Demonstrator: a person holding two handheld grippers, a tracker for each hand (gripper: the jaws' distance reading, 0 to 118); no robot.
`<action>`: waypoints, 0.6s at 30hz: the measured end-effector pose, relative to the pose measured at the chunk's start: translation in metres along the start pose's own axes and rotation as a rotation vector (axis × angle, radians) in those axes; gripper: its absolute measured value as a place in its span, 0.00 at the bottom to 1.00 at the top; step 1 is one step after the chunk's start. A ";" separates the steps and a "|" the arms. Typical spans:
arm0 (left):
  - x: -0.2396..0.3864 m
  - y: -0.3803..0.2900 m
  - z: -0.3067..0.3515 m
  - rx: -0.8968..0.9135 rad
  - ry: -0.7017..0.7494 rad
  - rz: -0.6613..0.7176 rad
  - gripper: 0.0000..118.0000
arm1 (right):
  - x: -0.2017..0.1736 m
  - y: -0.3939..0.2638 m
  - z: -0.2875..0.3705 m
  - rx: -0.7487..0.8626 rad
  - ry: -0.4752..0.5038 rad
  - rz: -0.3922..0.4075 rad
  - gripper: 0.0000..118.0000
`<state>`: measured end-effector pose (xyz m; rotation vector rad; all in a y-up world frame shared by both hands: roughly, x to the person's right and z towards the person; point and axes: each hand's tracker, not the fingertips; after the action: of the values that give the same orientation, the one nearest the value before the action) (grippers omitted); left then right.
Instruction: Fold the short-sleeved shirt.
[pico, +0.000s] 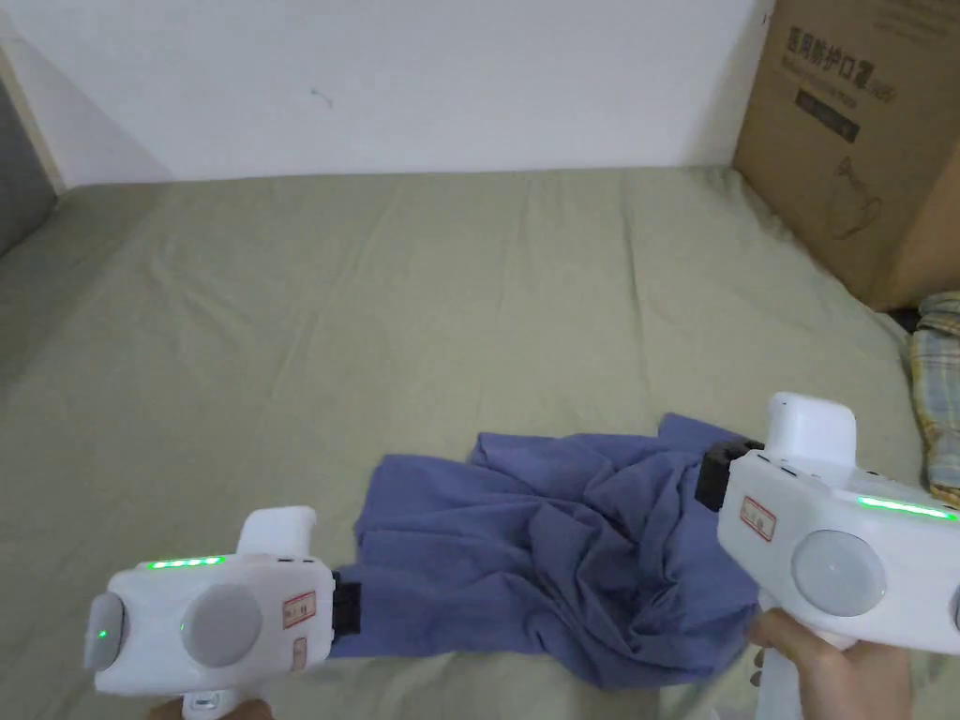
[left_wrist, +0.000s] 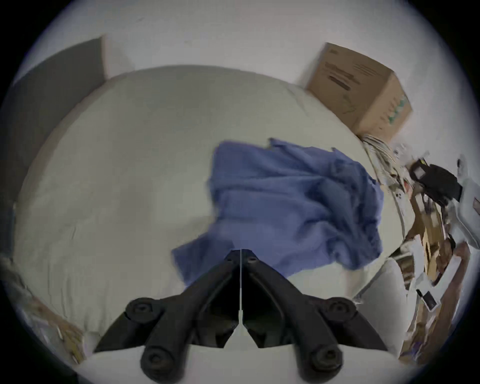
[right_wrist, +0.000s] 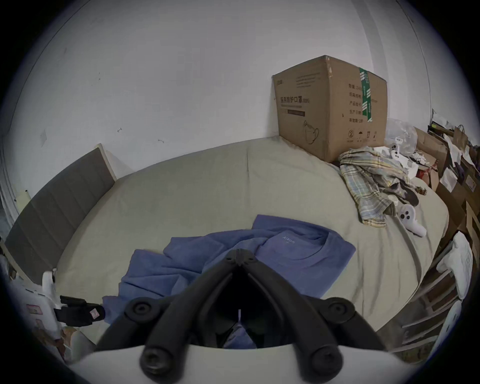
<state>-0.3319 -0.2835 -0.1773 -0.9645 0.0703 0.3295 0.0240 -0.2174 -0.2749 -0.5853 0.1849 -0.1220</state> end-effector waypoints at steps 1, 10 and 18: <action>-0.007 -0.002 0.000 -0.019 0.011 0.015 0.07 | -0.002 -0.001 -0.002 -0.009 0.010 -0.009 0.00; 0.000 0.014 -0.020 0.019 0.047 -0.055 0.90 | -0.018 -0.005 -0.015 -0.044 0.021 0.034 0.00; 0.021 0.002 -0.058 -0.083 0.029 -0.079 0.11 | -0.003 -0.010 -0.029 -0.092 -0.002 0.024 0.00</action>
<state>-0.3074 -0.3251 -0.2163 -1.0515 0.0449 0.2478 0.0142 -0.2409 -0.2930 -0.6750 0.1961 -0.0896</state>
